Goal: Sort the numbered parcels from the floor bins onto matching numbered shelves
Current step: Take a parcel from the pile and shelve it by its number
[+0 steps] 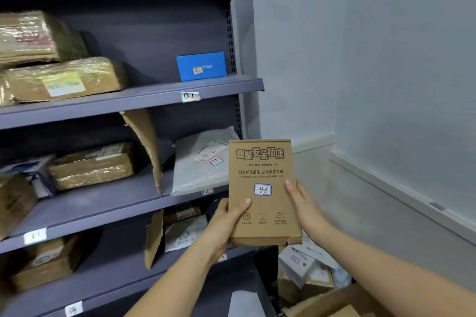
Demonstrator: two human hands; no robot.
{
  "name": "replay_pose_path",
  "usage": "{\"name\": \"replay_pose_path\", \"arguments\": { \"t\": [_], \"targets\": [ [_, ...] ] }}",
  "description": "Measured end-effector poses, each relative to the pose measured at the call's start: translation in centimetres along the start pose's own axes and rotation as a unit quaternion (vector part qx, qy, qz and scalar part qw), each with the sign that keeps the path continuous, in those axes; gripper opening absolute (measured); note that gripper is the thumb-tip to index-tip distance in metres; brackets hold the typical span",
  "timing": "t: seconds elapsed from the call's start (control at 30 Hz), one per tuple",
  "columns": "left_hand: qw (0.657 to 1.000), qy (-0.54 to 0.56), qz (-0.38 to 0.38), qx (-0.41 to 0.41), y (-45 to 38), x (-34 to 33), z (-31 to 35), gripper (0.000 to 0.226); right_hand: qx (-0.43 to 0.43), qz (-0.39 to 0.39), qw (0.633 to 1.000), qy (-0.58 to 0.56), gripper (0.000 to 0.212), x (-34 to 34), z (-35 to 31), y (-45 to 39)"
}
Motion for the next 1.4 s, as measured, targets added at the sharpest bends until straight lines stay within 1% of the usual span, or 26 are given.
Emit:
{"name": "replay_pose_path", "arguments": {
  "t": [0.2, 0.27, 0.37, 0.47, 0.53, 0.6, 0.63, 0.73, 0.83, 1.0, 1.17, 1.33, 1.4],
  "targets": [
    [0.999, 0.010, 0.037, -0.022, 0.3, 5.0, 1.0, 0.046, 0.014, -0.012, 1.000, 0.001, 0.025, -4.9, -1.7, 0.8],
    [0.998, 0.002, 0.047, -0.033, 0.7, 7.0, 1.6, 0.053, 0.022, -0.033, 0.999, -0.004, 0.023, -6.9, -2.4, 1.3],
    [0.997, -0.005, 0.069, -0.043, 1.8, 10.2, 2.2, 0.064, 0.033, -0.064, 0.997, 0.001, 0.025, -10.1, -3.3, 2.4],
    [0.994, -0.013, 0.099, -0.045, 2.9, 14.1, 2.4, 0.076, 0.051, -0.083, 0.995, 0.006, 0.037, -13.3, -3.9, 3.9],
    [0.993, -0.012, 0.112, -0.042, 4.0, 16.7, 2.4, 0.072, 0.066, -0.092, 0.993, 0.019, 0.035, -15.2, -4.5, 5.4],
    [0.989, -0.023, 0.138, -0.048, 5.4, 19.4, 2.6, 0.058, 0.076, -0.103, 0.991, 0.026, 0.030, -17.1, -5.3, 7.4],
    [0.986, -0.030, 0.154, -0.050, 6.2, 20.8, 2.6, 0.054, 0.079, -0.109, 0.990, 0.029, 0.031, -18.1, -5.7, 8.4],
    [0.977, -0.047, 0.199, -0.065, 9.2, 25.1, 2.9, 0.050, 0.078, -0.133, 0.988, 0.028, 0.032, -21.7, -6.1, 11.7],
    [0.959, -0.067, 0.258, -0.095, 12.5, 29.6, 3.4, 0.043, 0.077, -0.152, 0.985, 0.017, 0.038, -25.7, -6.7, 15.4],
    [0.923, -0.137, 0.332, -0.140, 17.6, 37.2, 3.3, 0.045, 0.087, -0.190, 0.978, 0.024, 0.040, -32.8, -7.4, 21.4],
    [0.899, -0.145, 0.391, -0.132, 23.1, 45.7, 3.0, 0.044, 0.113, -0.258, 0.959, 0.046, 0.045, -40.6, -9.0, 27.9],
    [0.884, -0.144, 0.431, -0.112, 27.6, 54.3, 2.6, 0.036, 0.142, -0.311, 0.936, 0.078, 0.044, -48.1, -9.8, 33.3],
    [0.881, -0.130, 0.443, -0.105, 29.1, 57.7, 2.5, 0.037, 0.145, -0.333, 0.929, 0.078, 0.043, -51.2, -10.1, 35.2]
  ]
}}
Point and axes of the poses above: each hand's wrist, its own y-axis away from the middle knuckle, its own x-axis out of the back of the hand, z = x × y, the point moved 6 cm from there along -y, towards the middle knuckle, and after that the axes turned 11 degrees about z, right-handed, at the moved point
